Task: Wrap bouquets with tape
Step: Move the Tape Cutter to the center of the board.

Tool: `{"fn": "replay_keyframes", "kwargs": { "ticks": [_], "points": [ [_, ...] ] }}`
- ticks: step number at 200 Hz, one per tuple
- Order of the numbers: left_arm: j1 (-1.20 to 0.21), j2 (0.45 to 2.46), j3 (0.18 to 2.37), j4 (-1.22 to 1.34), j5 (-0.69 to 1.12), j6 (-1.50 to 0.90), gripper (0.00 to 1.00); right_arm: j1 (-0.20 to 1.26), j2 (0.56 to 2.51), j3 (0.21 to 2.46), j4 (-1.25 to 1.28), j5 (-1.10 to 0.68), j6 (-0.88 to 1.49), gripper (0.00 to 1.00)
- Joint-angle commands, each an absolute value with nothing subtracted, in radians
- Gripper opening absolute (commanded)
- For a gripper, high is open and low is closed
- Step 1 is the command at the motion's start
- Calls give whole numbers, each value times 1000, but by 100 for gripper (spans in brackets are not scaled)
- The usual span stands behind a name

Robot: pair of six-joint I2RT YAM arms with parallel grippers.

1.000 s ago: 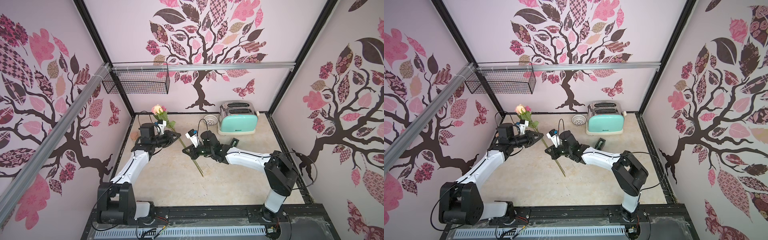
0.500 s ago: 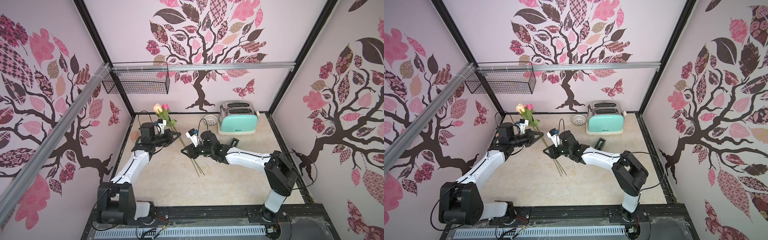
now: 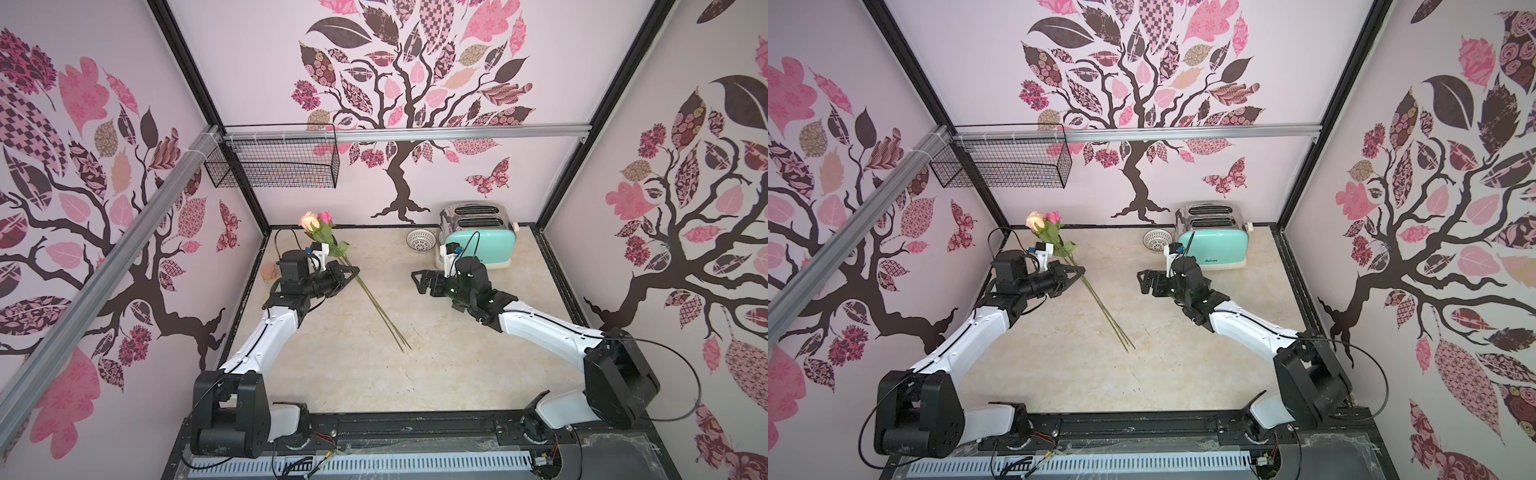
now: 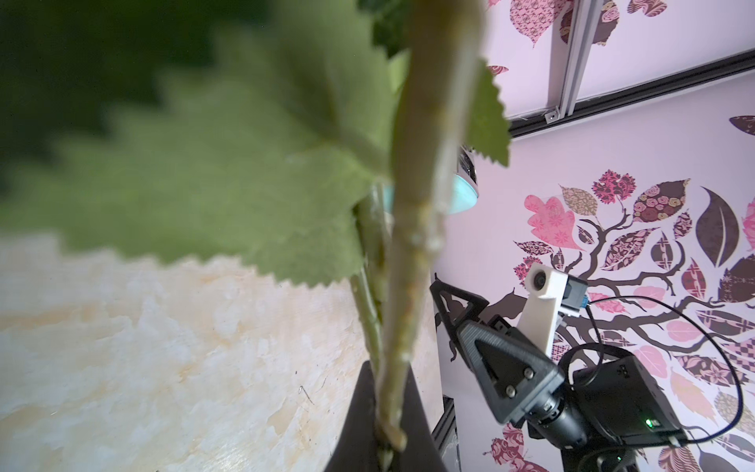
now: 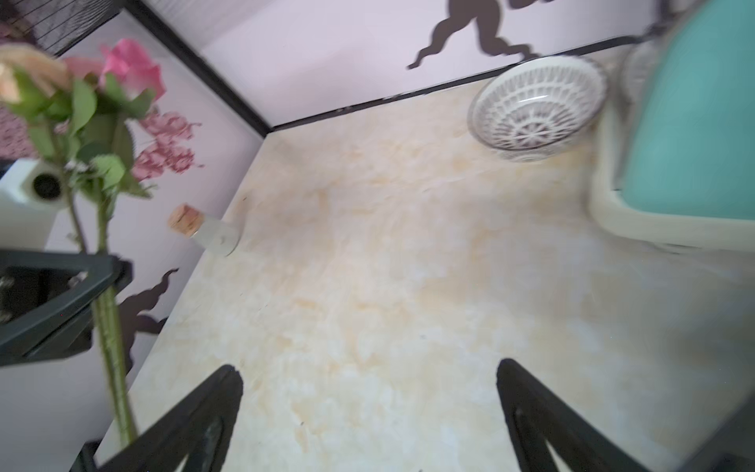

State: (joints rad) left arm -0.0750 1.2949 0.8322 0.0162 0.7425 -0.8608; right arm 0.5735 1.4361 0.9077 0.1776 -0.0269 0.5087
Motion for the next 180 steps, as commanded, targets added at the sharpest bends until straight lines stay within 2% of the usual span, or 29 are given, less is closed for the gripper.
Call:
{"fn": "replay_keyframes", "kwargs": {
  "ticks": [1, 22, 65, 133, 180],
  "points": [
    [-82, 1261, 770, 125, 692, -946, 0, 555, 1396, 937, 11, 176, 526, 100],
    [-98, 1235, 721, 154, 656, -984, 0, 491, 1402, 933, -27, 245, 537, 100],
    [-130, 1168, 663, 142, 619, -1001, 0, 303, 1517, 1025, -164, 202, 687, 100],
    [-130, 1098, 659, 49, 612, -978, 0, 298, 1842, 1281, -402, 272, 742, 97],
    [-130, 1080, 668, 3, 612, -964, 0, 299, 1896, 1276, -432, 256, 797, 83]
  ]
}}
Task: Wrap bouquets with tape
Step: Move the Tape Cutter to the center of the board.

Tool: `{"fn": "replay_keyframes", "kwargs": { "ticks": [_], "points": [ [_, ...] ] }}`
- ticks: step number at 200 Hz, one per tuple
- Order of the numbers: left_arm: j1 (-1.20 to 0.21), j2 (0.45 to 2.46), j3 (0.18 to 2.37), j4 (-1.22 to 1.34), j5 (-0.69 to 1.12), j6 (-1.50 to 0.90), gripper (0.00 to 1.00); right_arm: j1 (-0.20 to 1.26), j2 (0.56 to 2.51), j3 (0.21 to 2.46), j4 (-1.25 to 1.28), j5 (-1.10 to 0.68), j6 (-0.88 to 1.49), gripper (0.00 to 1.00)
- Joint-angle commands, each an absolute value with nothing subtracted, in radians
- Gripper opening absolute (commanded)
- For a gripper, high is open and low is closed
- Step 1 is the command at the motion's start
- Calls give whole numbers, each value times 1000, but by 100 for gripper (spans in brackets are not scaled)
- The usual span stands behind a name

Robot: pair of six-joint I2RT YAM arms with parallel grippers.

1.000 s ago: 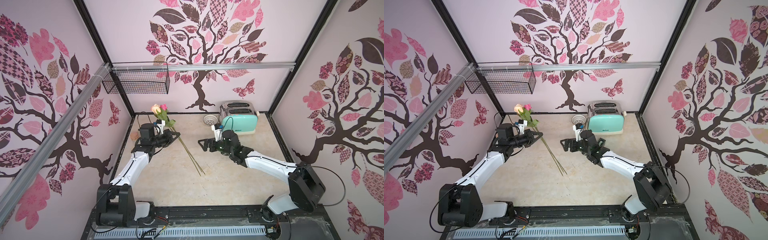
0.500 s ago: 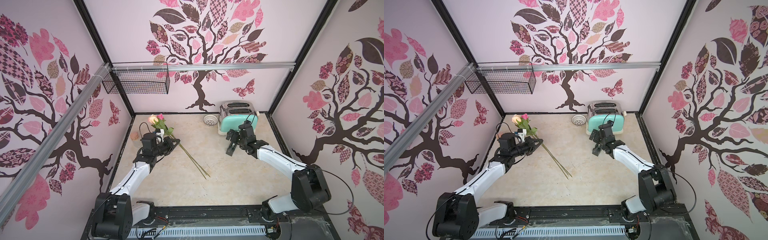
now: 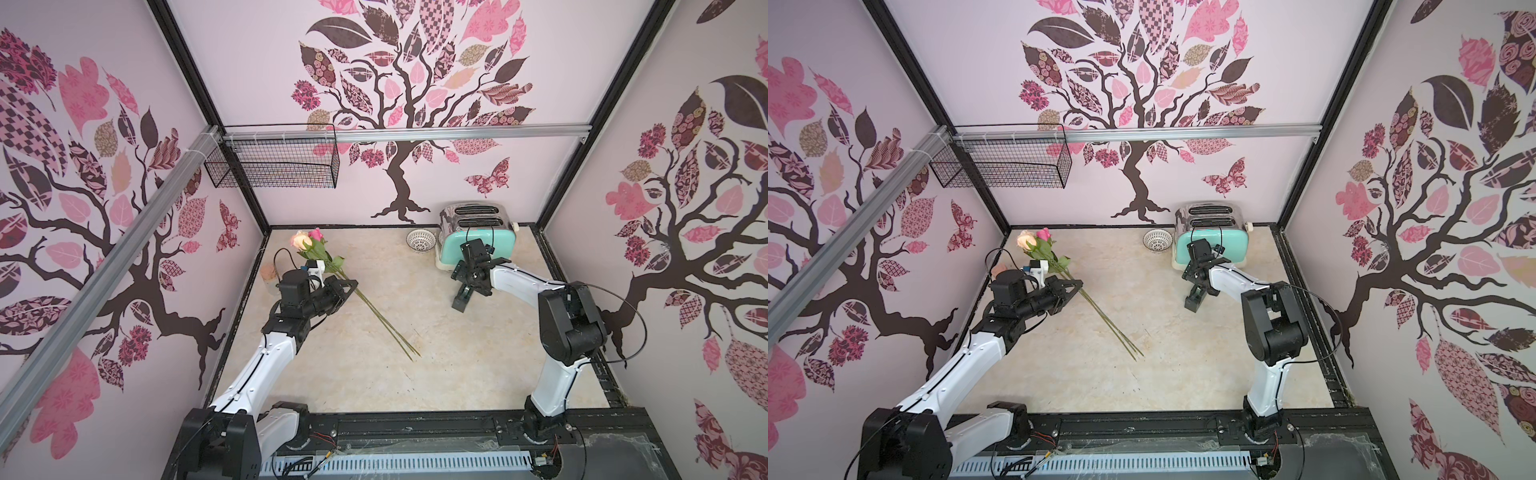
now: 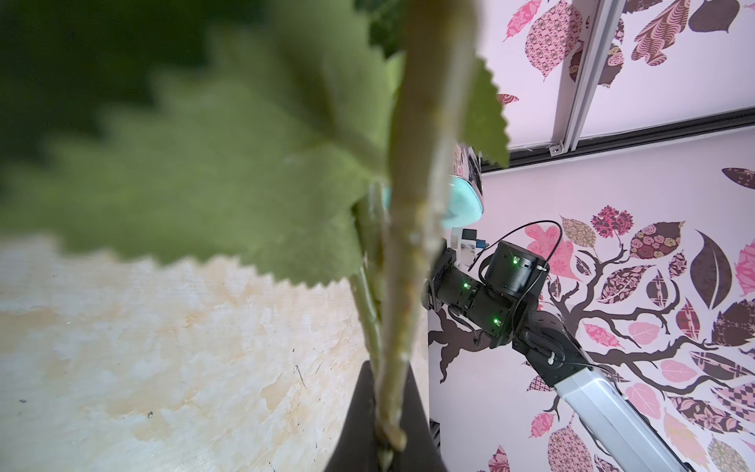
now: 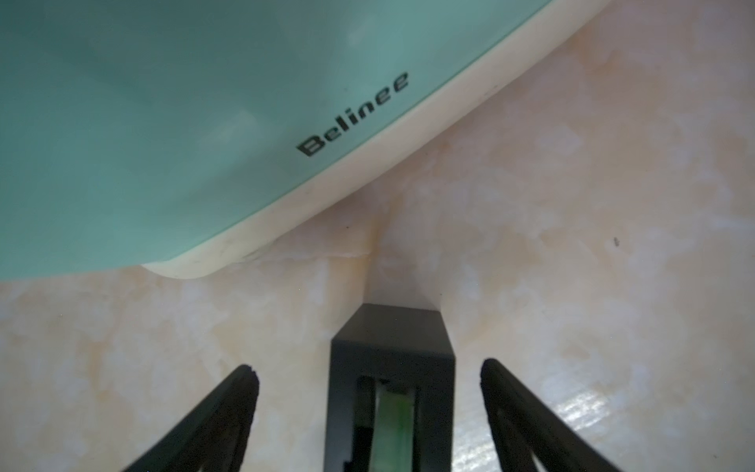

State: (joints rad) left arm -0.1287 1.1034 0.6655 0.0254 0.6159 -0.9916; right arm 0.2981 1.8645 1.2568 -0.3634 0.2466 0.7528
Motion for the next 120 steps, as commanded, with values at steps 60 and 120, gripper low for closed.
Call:
{"fn": "replay_keyframes", "kwargs": {
  "ticks": [60, 120],
  "points": [
    [-131, 1076, 658, -20, 606, -973, 0, 318, 1906, 1264, -410, 210, 785, 49],
    [-131, 1041, 614, -38, 451, -1033, 0, 457, 1935, 1390, -466, 197, 791, 40]
  ]
}}
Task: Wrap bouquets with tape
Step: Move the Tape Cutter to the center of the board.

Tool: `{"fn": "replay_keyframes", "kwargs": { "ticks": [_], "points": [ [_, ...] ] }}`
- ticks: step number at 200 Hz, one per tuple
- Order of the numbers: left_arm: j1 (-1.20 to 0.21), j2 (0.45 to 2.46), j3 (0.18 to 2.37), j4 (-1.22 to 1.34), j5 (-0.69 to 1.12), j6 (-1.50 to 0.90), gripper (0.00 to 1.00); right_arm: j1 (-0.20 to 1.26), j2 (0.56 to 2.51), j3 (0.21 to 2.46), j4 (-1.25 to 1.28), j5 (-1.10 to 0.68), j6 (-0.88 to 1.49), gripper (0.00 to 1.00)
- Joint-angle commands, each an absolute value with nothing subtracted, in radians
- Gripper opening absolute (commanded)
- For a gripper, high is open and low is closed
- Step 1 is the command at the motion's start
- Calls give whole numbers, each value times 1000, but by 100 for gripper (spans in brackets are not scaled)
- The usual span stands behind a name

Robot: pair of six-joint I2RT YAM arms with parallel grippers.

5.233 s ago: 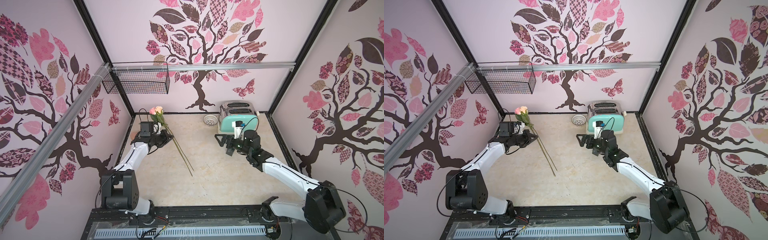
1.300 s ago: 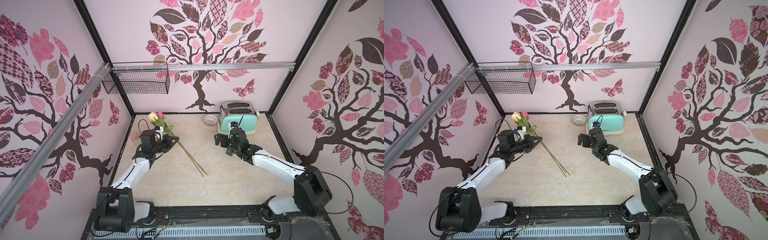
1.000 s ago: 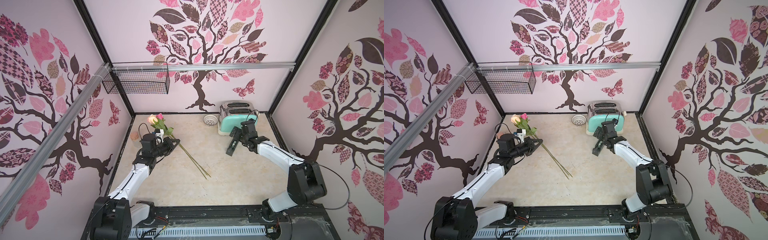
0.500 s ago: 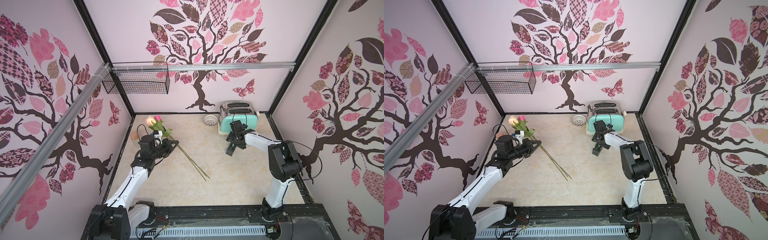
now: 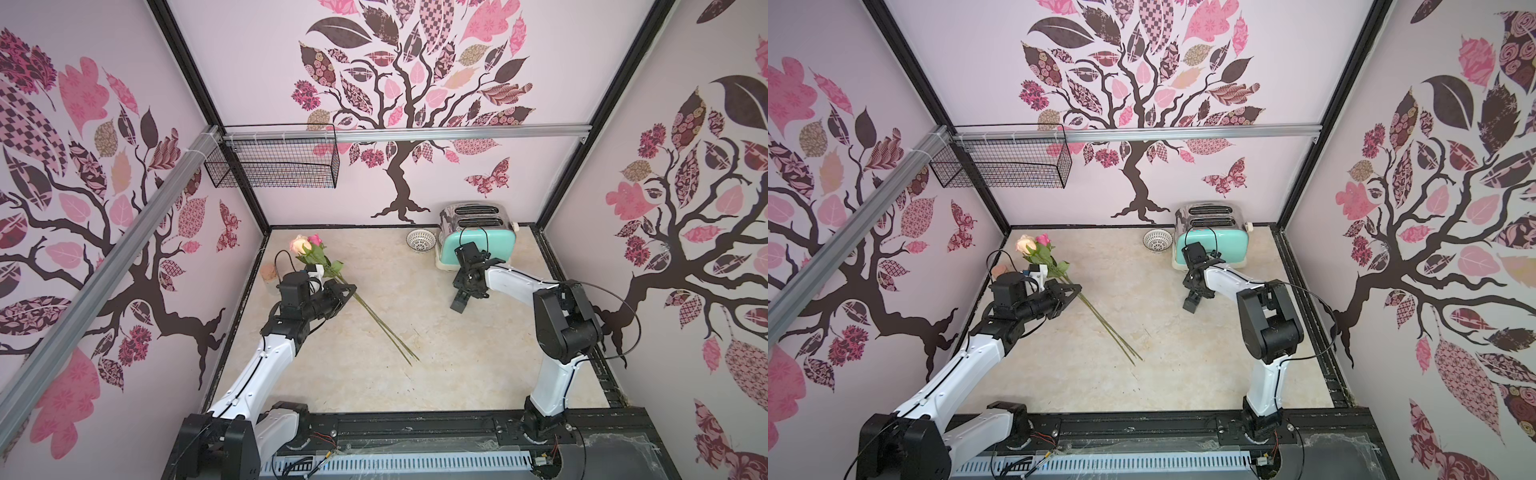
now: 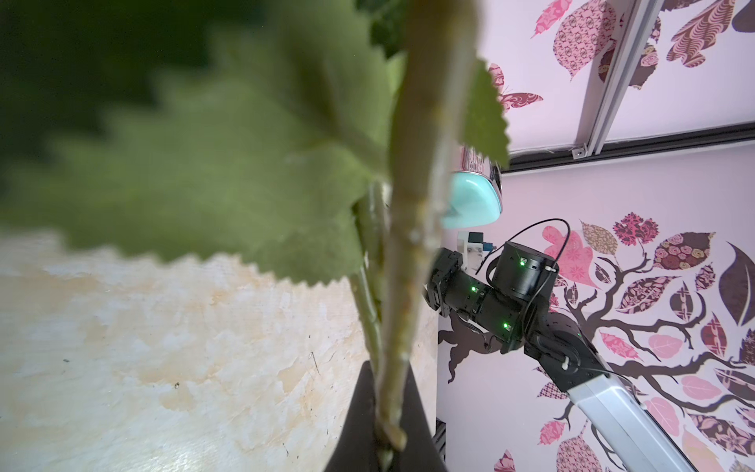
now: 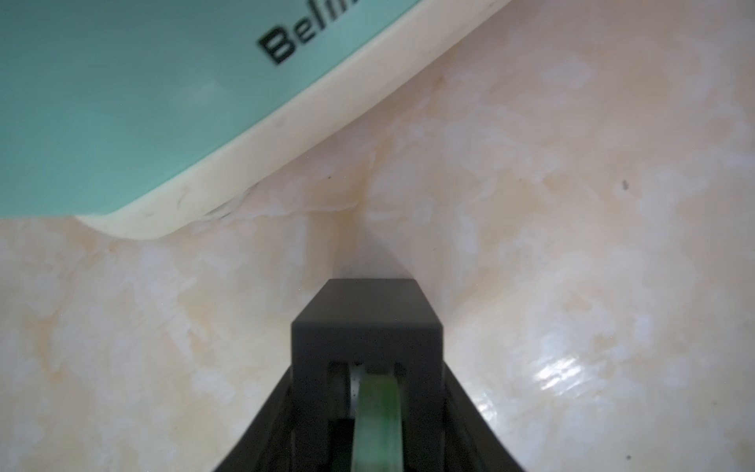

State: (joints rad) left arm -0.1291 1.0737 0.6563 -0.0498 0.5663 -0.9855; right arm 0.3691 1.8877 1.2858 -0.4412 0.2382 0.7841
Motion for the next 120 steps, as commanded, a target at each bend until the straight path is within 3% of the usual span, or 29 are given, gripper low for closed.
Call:
{"fn": "replay_keyframes", "kwargs": {
  "ticks": [1, 49, 94, 120],
  "points": [
    [-132, 1041, 610, -33, 447, -1038, 0, 458, 1937, 1393, -468, 195, 790, 40],
    [-173, 1014, 473, 72, 216, -1282, 0, 505, 2050, 1575, -524, 166, 781, 43],
    [-380, 1018, 459, 54, -75, -1420, 0, 517, 2150, 1681, -569, 170, 747, 45],
    [-434, 1062, 446, 109, -105, -1470, 0, 517, 2129, 1656, -539, 145, 717, 60]
  ]
}}
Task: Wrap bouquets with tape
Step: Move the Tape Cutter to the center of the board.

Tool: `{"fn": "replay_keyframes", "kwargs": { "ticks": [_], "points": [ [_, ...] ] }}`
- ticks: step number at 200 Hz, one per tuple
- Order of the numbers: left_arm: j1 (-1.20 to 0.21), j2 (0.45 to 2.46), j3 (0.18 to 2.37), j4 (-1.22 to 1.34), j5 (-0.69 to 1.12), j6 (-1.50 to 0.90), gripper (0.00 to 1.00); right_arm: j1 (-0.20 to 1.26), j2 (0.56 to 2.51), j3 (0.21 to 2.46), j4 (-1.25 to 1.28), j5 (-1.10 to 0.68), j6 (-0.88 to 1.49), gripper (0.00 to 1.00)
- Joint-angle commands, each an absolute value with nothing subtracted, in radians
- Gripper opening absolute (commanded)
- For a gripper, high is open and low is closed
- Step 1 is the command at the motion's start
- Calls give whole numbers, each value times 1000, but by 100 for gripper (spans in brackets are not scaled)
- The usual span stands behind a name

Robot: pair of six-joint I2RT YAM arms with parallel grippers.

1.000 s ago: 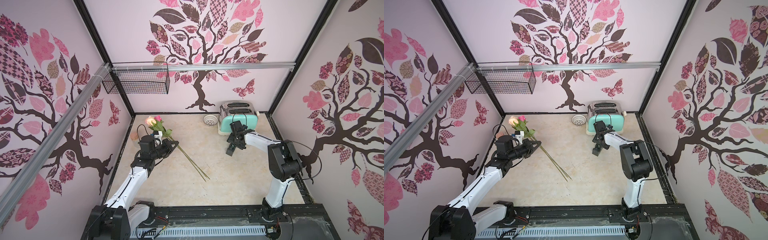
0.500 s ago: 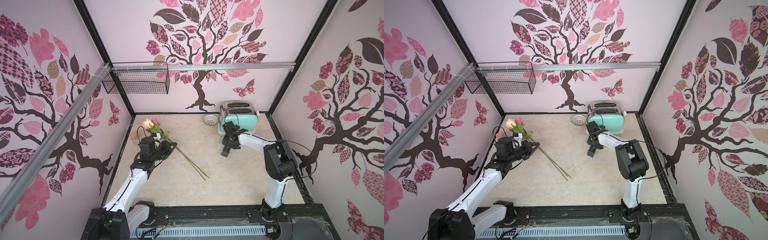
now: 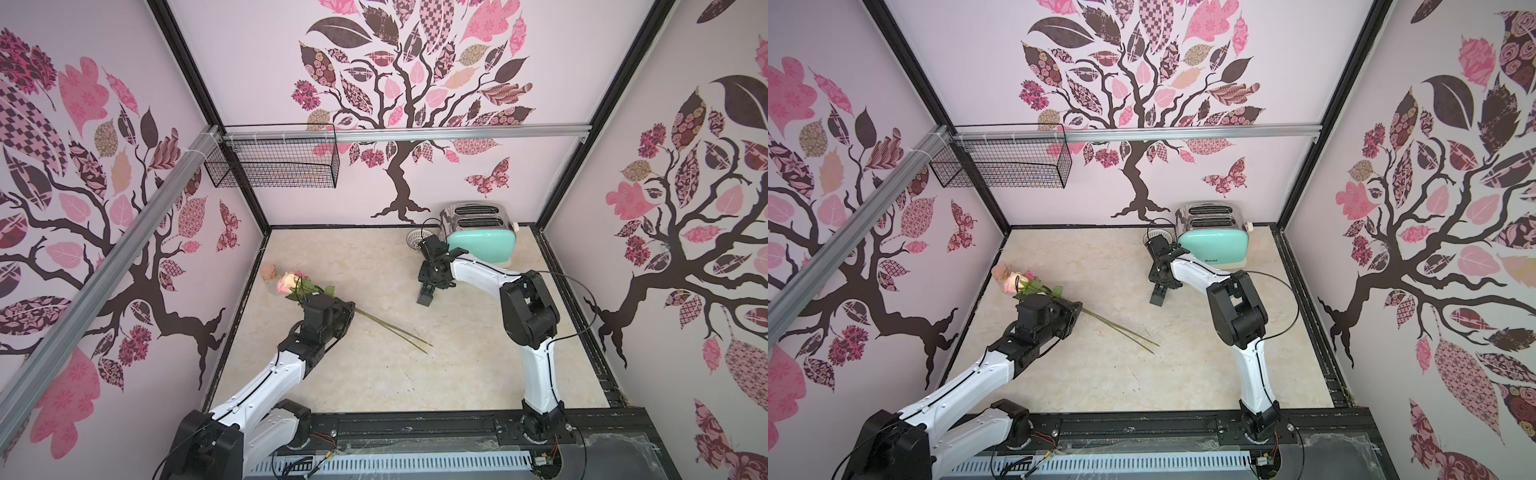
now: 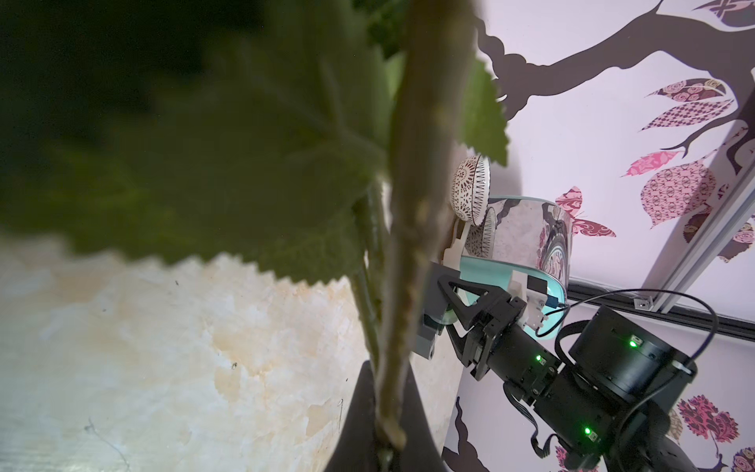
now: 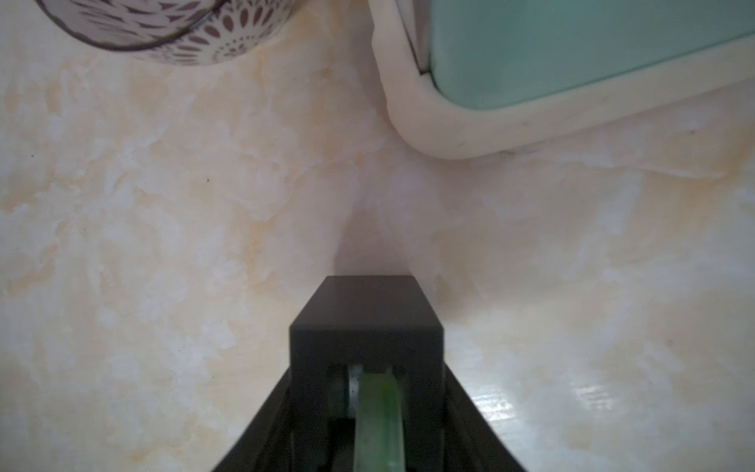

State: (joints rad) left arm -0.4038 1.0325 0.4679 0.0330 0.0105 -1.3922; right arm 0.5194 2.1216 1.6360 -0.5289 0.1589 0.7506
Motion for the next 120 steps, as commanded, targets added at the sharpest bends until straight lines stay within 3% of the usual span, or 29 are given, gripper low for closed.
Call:
{"fn": "replay_keyframes", "kwargs": {
  "ticks": [1, 17, 38, 90, 120],
  "points": [
    [-434, 1064, 446, 110, -104, -1470, 0, 517, 2126, 1655, -538, 145, 716, 61],
    [-440, 1083, 444, 145, -93, -1464, 0, 517, 2079, 1608, -500, 131, 704, 72],
    [-444, 1084, 432, 195, -100, -1456, 0, 517, 1983, 1521, -436, 102, 697, 80],
    [-445, 1043, 411, 209, -107, -1426, 0, 517, 1587, 1015, 44, -58, 818, 83],
    [-443, 1029, 410, 194, -87, -1407, 0, 515, 1439, 759, 360, -99, 960, 73]
  ]
}}
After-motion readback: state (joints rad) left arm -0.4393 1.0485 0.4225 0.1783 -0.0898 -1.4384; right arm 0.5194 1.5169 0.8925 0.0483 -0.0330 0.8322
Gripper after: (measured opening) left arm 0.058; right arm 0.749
